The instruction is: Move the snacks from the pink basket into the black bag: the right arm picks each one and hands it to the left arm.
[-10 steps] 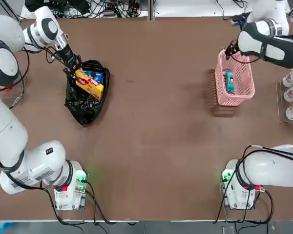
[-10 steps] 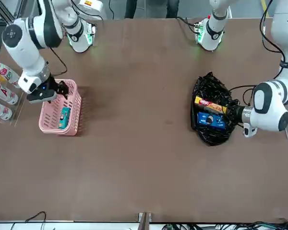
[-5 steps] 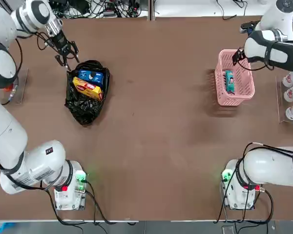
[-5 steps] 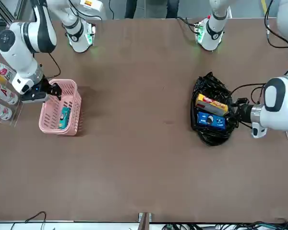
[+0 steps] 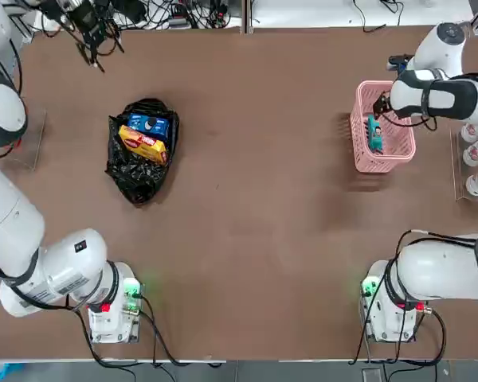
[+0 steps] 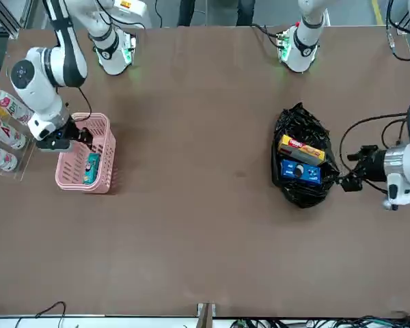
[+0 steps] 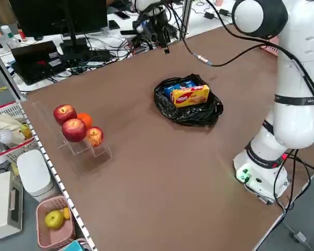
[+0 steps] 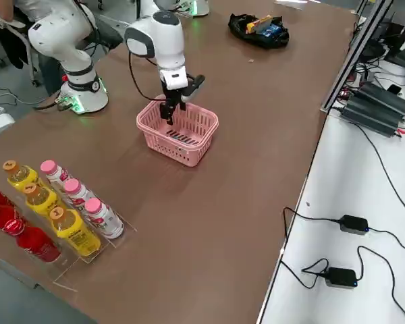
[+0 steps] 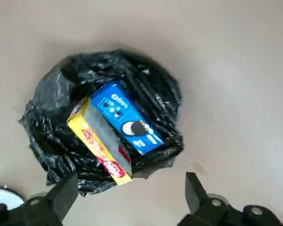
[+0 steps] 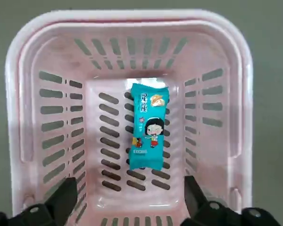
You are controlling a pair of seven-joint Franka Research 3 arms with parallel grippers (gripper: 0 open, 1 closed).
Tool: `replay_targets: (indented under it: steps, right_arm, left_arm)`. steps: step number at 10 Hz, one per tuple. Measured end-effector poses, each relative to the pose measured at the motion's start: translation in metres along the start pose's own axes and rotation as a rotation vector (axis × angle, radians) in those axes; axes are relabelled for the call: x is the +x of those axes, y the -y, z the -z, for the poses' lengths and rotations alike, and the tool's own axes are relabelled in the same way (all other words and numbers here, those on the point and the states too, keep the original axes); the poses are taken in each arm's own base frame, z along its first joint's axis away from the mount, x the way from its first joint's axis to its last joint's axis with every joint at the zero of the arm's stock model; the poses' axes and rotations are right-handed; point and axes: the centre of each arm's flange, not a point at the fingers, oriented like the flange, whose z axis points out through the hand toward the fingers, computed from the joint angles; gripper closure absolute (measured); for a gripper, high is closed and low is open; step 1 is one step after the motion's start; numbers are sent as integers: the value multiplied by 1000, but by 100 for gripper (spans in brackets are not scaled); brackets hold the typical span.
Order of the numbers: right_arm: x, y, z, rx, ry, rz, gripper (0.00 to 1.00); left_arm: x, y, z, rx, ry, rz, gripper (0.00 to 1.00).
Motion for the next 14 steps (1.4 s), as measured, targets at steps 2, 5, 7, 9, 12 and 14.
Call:
replay_targets:
  steps: [2,5,7,9,12,14]
  right_arm:
    - [1,7,-10,1,4,-25,0]
    - [4,9,-37,3,-9,-26,0]
    - [4,10,-58,3,-4,-24,0]
    - [6,9,-65,4,-13,-25,0]
    - [7,9,-72,4,-23,-27,0]
    - [8,4,-73,3,-24,-34,0]
  left_arm:
    - [-5,-1,38,35,-114,-134,0]
    - [-59,-10,95,99,-236,-324,0]
    - [-93,-21,115,128,-277,-520,0]
    - [-112,-17,125,172,-256,-686,0]
    - [-139,-24,136,200,-283,-725,0]
    - [-156,-28,145,180,-300,-723,0]
